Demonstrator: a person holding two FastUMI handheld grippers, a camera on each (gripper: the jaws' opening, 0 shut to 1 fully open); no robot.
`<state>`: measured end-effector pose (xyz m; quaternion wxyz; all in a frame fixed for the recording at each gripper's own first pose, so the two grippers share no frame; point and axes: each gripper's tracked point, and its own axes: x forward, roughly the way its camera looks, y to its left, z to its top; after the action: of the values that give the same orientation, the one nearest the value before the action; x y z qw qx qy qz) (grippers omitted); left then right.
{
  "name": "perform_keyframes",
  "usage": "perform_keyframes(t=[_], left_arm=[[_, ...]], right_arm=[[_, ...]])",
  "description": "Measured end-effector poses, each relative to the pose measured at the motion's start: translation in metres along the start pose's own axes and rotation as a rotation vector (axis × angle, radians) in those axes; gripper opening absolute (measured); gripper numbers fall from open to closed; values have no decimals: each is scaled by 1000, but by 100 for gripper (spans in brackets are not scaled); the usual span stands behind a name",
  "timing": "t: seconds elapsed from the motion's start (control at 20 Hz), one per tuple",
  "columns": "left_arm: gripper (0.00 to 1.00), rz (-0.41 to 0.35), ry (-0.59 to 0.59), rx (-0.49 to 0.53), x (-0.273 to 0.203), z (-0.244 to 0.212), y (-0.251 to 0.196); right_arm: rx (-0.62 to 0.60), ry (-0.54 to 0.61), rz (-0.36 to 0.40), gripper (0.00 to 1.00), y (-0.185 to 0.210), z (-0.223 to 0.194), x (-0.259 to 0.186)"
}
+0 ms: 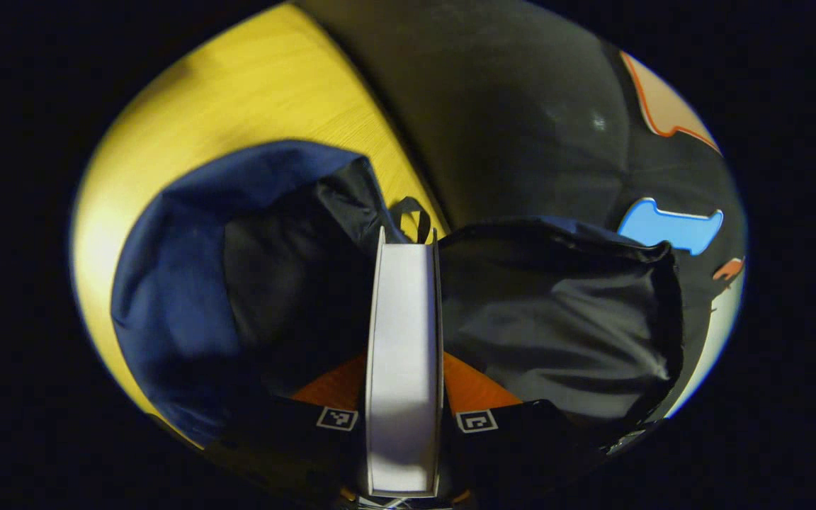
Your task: Open the schoolbag, grab two books from the bookshelf and put them into the schoolbag.
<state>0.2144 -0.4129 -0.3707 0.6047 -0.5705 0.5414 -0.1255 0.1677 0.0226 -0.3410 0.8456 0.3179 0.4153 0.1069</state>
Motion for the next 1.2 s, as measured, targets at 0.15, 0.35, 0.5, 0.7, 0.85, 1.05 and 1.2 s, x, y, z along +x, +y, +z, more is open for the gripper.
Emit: perform_keyframes(t=[0.15, 0.35, 0.5, 0.7, 0.85, 1.05, 1.2], left_arm=[[38, 54, -7, -51, 4, 3, 13], [84, 310, 26, 180, -10, 9, 44], [96, 415, 11, 389, -22, 18, 40], [93, 475, -54, 694, -62, 36, 17], [93, 434, -109, 806, -102, 51, -2], [93, 392, -202, 930, -173, 74, -31], [93, 336, -292, 926, -232, 94, -61]], right_arm=[[0, 1, -3, 3, -4, -3, -1], [19, 14, -1, 6, -3, -9, 4], [21, 14, -2, 5, -3, -9, 3], [9, 12, -5, 6, -3, -10, 4], [0, 18, -2, 3, -3, -13, 4], [-5, 22, -2, 3, -3, -15, 6], [-1, 20, -7, 0, -4, -14, 6]])
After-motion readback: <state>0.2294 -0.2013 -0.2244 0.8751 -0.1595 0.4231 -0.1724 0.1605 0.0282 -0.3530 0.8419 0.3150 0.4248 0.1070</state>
